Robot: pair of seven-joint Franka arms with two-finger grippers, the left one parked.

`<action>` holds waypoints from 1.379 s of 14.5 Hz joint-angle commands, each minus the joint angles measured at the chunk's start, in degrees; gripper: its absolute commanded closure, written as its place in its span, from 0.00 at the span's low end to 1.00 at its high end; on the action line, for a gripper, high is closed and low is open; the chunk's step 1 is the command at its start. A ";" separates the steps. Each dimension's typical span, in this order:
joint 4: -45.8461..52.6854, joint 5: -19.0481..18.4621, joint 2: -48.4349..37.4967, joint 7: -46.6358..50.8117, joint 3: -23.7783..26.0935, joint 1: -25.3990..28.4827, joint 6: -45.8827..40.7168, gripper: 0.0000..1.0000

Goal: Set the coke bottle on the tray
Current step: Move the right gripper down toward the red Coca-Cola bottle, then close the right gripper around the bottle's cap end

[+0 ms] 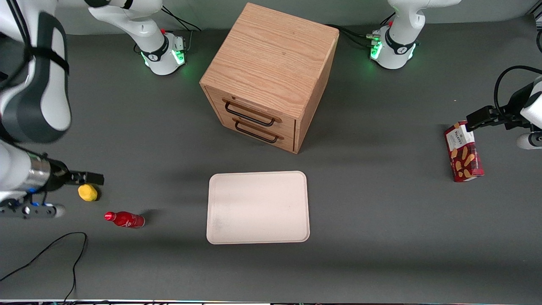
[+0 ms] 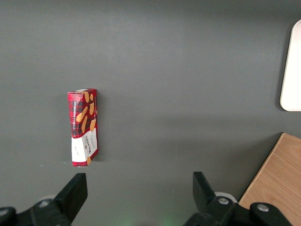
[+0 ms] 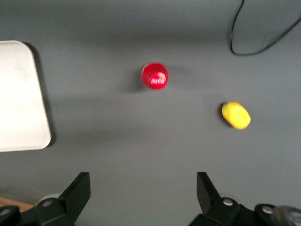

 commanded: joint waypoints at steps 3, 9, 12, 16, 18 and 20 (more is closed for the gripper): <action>3.99 2.69 6.61 -4.34 -0.46 -1.85 5.57 0.00; -5.92 7.79 6.80 -8.21 -2.92 -1.60 18.57 0.00; -11.55 7.88 5.57 -9.18 -2.92 -1.42 23.50 0.00; -17.19 7.97 4.86 -9.18 -2.75 -1.16 31.33 0.00; -17.46 8.40 5.12 -9.09 -2.57 -1.16 32.21 0.00; -17.37 10.16 5.56 -9.09 -2.48 -1.16 32.31 0.00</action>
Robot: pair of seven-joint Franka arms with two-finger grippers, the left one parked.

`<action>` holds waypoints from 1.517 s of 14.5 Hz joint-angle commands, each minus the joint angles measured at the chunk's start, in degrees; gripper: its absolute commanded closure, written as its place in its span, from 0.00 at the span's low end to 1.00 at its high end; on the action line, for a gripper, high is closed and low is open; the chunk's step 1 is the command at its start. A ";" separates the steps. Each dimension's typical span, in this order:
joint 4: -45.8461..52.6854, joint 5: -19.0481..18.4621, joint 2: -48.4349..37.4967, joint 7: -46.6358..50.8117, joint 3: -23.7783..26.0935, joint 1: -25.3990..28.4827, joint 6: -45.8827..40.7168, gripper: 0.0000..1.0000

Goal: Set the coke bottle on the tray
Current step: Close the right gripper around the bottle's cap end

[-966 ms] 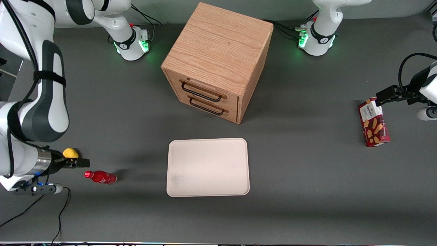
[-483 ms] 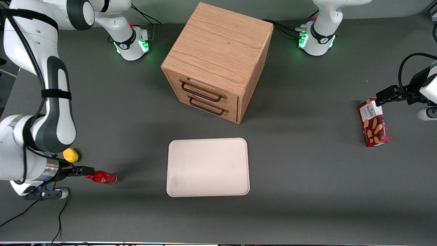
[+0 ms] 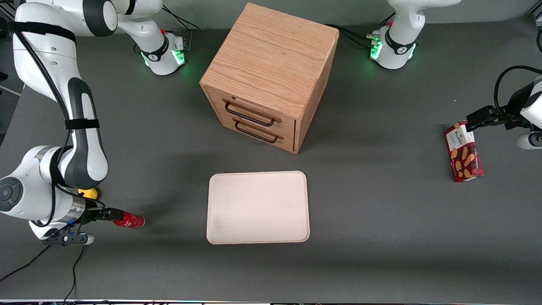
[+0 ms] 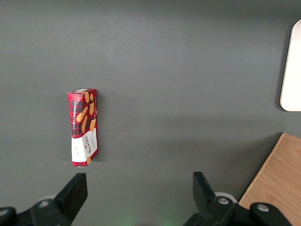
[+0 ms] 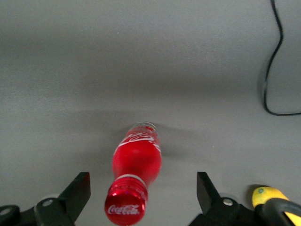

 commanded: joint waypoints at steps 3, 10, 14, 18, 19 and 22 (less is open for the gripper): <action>-2.71 2.25 -2.03 -1.51 -0.16 1.07 1.62 0.02; -3.51 2.16 -2.12 -1.69 -0.16 0.98 1.53 0.60; -2.98 1.81 -2.91 -1.69 -0.16 1.07 1.10 0.86; 1.22 1.37 -3.96 -1.34 -0.07 1.16 -3.19 0.93; 3.68 1.37 -4.05 -1.34 0.02 1.16 -6.52 0.93; 13.51 1.55 -4.05 -0.72 0.11 1.68 -19.78 0.92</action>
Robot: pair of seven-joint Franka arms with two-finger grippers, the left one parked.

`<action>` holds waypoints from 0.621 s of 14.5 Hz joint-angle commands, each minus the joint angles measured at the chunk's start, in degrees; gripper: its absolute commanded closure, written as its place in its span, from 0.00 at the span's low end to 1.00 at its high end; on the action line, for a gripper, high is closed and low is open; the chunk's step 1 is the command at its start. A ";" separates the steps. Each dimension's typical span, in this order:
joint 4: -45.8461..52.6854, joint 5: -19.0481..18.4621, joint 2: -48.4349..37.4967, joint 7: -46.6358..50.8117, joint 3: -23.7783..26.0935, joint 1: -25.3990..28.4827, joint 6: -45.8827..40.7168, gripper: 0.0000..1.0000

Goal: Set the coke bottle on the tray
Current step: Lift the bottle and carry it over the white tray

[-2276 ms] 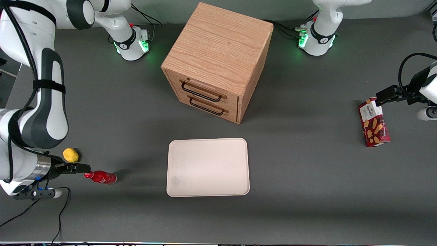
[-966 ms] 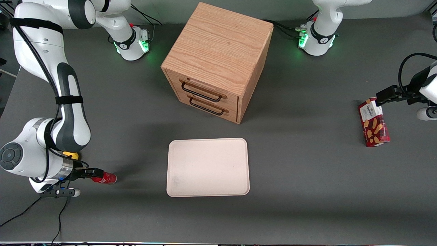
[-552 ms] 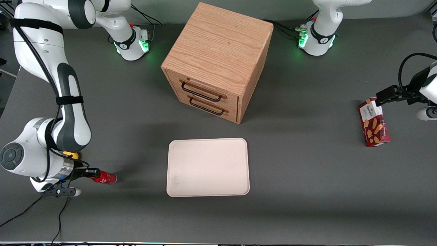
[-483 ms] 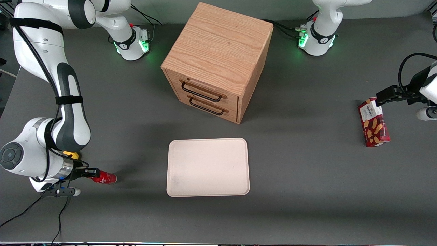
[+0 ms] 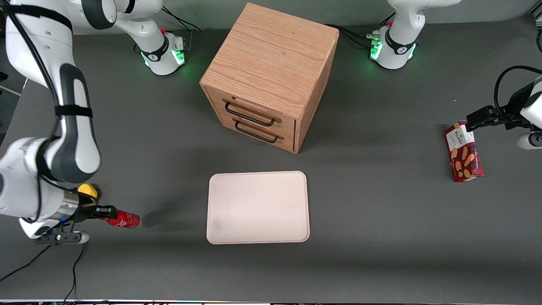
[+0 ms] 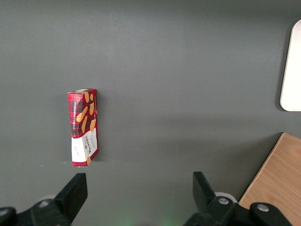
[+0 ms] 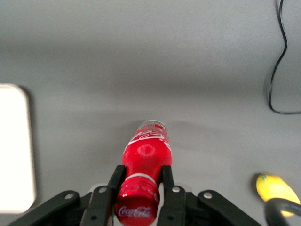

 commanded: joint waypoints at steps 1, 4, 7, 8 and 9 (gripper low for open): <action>9.13 0.62 -0.50 -0.56 -0.23 0.68 -11.73 0.91; 17.22 0.36 -0.58 -0.39 -0.23 1.29 -21.76 0.89; 23.82 -2.80 -0.58 -0.30 0.03 3.57 -27.49 0.87; 24.79 -3.42 -0.67 -0.21 0.38 4.62 -27.59 0.87; 25.24 -3.51 -0.58 0.92 0.99 5.68 -26.98 0.86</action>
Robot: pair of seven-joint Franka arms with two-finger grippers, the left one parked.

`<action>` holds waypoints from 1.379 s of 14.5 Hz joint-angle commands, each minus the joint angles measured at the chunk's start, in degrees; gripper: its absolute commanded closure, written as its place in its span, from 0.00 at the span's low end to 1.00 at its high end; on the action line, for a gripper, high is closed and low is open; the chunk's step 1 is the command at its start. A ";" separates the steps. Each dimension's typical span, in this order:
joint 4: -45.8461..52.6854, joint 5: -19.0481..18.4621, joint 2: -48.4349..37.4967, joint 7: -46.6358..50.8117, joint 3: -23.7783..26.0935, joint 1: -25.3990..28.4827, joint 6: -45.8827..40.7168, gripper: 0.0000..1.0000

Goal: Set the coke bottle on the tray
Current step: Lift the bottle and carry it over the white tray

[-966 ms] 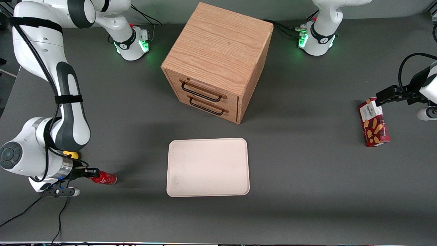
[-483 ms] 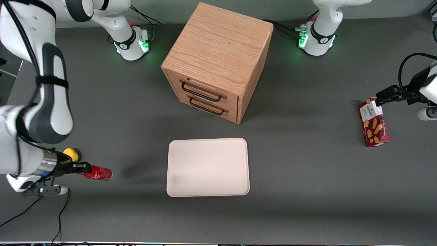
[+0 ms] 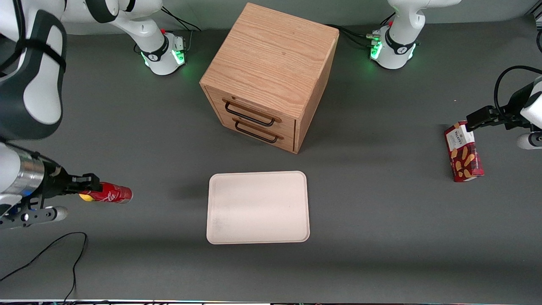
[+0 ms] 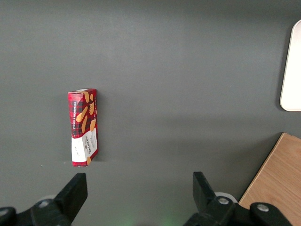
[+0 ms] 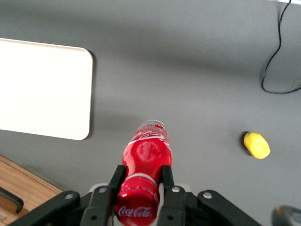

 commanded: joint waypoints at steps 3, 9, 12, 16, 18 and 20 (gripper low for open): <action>3.50 -3.06 2.53 10.29 9.47 2.21 4.25 0.85; 2.89 -14.48 11.66 16.54 20.81 4.93 17.09 0.85; 2.45 -15.11 15.36 17.17 22.24 5.11 21.93 0.85; 2.10 -15.03 18.62 17.79 22.24 5.37 24.40 0.77; 0.35 -15.11 18.62 17.79 22.24 5.19 25.54 0.77; -1.15 -14.94 18.62 18.31 22.24 5.02 26.86 0.72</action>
